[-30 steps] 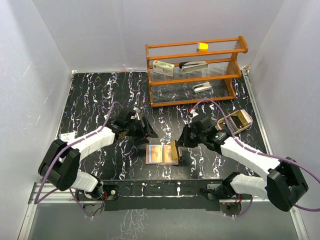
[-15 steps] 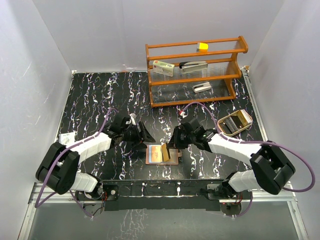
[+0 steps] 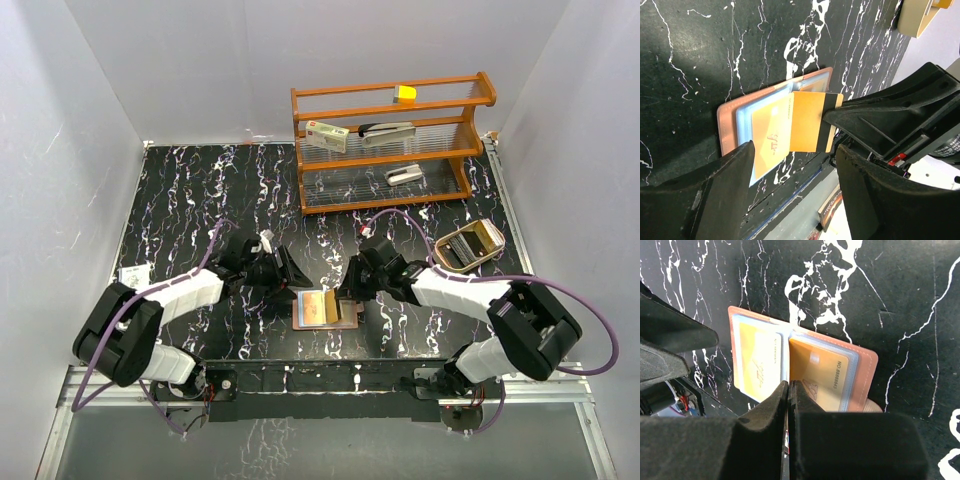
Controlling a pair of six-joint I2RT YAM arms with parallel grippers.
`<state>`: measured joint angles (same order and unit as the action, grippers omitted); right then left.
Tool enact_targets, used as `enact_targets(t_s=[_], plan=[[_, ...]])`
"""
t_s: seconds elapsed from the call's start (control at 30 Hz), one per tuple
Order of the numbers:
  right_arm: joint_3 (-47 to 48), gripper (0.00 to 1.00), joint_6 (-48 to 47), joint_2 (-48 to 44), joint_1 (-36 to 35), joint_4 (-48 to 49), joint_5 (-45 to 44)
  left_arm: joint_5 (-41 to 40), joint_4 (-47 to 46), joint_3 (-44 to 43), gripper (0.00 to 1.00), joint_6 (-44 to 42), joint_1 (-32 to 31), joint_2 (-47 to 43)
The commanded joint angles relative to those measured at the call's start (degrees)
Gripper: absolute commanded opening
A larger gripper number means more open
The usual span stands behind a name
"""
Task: Put the credit cards into the card holder
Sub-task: Turn over the card slot in the card holder.
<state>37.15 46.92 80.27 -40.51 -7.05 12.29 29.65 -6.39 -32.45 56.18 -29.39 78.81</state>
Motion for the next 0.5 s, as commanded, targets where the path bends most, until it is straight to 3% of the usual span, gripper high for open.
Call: enact_targets(t_s=[0.0, 0.47], plan=[[-0.57, 0.0, 0.5, 0.41, -0.31, 3.39, -1.76, 2.21, -1.65, 0.87, 0.65, 0.36, 0.32, 1.73], [-1.55, 0.0, 0.72, 1.08, -0.35, 4.93, -0.82, 3.48, -5.4, 2.34, 0.65, 1.73, 0.21, 4.02]])
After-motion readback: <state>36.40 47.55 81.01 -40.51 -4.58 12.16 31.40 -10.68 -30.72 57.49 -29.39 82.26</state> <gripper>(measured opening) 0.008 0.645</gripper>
